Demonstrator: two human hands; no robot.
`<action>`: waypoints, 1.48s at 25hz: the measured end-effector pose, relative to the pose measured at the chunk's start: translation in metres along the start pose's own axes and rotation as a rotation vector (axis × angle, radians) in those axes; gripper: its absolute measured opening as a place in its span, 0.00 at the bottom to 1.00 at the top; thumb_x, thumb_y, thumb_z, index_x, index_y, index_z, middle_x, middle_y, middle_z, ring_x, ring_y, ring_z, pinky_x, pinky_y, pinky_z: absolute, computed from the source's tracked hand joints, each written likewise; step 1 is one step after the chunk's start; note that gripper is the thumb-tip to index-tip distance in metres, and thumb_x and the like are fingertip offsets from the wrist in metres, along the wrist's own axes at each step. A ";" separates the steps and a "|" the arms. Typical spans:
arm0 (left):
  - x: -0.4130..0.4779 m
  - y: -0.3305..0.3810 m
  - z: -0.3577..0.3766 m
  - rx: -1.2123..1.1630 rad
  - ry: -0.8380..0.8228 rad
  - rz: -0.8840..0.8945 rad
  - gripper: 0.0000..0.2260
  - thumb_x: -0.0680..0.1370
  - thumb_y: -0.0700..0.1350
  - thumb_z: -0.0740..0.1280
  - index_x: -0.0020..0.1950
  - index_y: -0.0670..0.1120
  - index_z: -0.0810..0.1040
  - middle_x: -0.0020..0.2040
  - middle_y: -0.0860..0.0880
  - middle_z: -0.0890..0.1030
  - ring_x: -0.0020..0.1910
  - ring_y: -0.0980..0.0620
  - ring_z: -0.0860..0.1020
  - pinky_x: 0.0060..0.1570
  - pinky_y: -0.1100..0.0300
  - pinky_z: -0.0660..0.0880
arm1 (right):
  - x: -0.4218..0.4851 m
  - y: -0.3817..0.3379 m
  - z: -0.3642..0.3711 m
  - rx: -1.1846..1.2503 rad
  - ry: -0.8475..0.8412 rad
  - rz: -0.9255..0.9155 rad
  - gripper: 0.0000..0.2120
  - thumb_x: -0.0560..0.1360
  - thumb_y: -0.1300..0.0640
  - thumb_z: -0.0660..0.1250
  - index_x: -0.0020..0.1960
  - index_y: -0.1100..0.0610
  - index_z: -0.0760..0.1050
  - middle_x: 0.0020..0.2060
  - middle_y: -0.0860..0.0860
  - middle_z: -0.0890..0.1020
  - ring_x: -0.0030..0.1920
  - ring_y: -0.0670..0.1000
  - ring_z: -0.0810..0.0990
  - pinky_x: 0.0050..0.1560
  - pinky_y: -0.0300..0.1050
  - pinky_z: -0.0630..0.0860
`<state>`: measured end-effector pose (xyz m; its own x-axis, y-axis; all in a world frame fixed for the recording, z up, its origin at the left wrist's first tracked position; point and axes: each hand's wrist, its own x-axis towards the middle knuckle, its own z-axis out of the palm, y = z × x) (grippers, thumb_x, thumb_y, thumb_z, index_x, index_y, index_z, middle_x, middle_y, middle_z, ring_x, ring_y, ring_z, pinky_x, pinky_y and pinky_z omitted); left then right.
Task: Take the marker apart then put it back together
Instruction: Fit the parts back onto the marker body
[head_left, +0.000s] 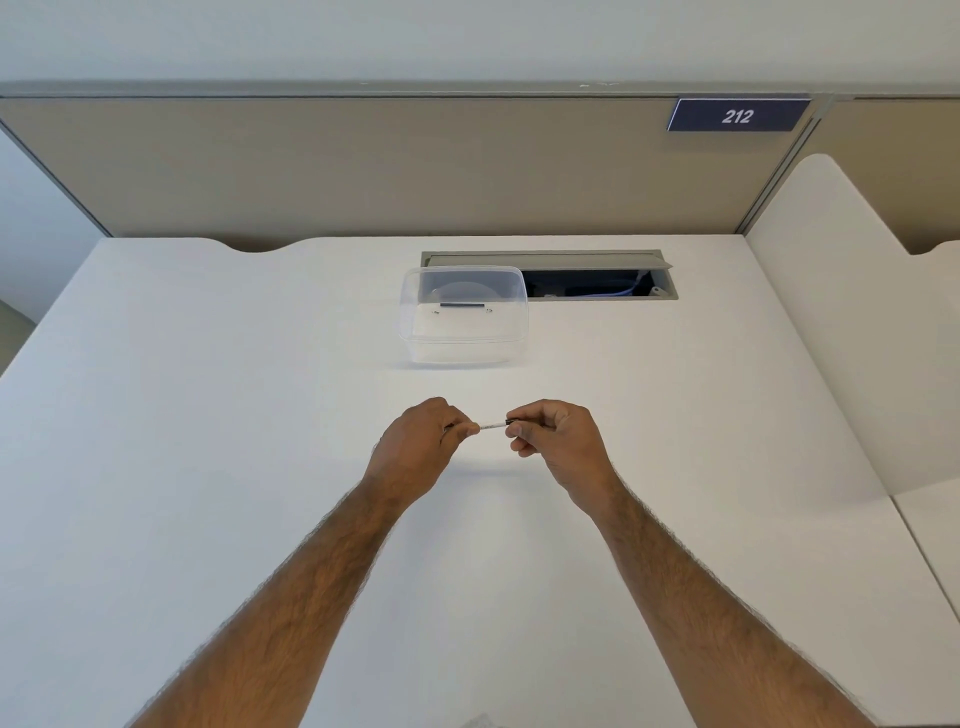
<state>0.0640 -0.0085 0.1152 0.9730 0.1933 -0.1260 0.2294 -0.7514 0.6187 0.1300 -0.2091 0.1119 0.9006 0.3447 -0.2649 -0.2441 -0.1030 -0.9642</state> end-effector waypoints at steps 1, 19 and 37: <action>0.000 0.001 0.000 0.008 0.001 0.012 0.07 0.82 0.55 0.65 0.47 0.56 0.80 0.44 0.58 0.77 0.44 0.57 0.76 0.39 0.56 0.72 | 0.000 0.000 0.000 -0.004 0.003 0.001 0.05 0.75 0.69 0.71 0.48 0.63 0.84 0.36 0.54 0.86 0.34 0.51 0.82 0.38 0.41 0.81; 0.000 0.016 -0.004 0.082 -0.058 0.079 0.09 0.82 0.56 0.62 0.47 0.56 0.81 0.43 0.56 0.79 0.43 0.55 0.77 0.38 0.55 0.74 | -0.002 -0.001 -0.002 0.004 -0.007 -0.009 0.07 0.75 0.69 0.70 0.45 0.60 0.84 0.33 0.52 0.85 0.33 0.49 0.82 0.36 0.41 0.80; 0.003 0.025 -0.008 0.064 -0.135 0.072 0.09 0.82 0.53 0.65 0.49 0.51 0.81 0.42 0.55 0.79 0.42 0.54 0.77 0.38 0.59 0.70 | -0.006 0.001 -0.001 0.021 0.006 -0.019 0.06 0.75 0.70 0.69 0.45 0.62 0.84 0.34 0.55 0.85 0.33 0.51 0.82 0.37 0.42 0.80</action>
<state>0.0726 -0.0221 0.1367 0.9805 0.0542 -0.1890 0.1560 -0.7997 0.5798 0.1243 -0.2123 0.1128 0.9073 0.3407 -0.2465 -0.2343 -0.0770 -0.9691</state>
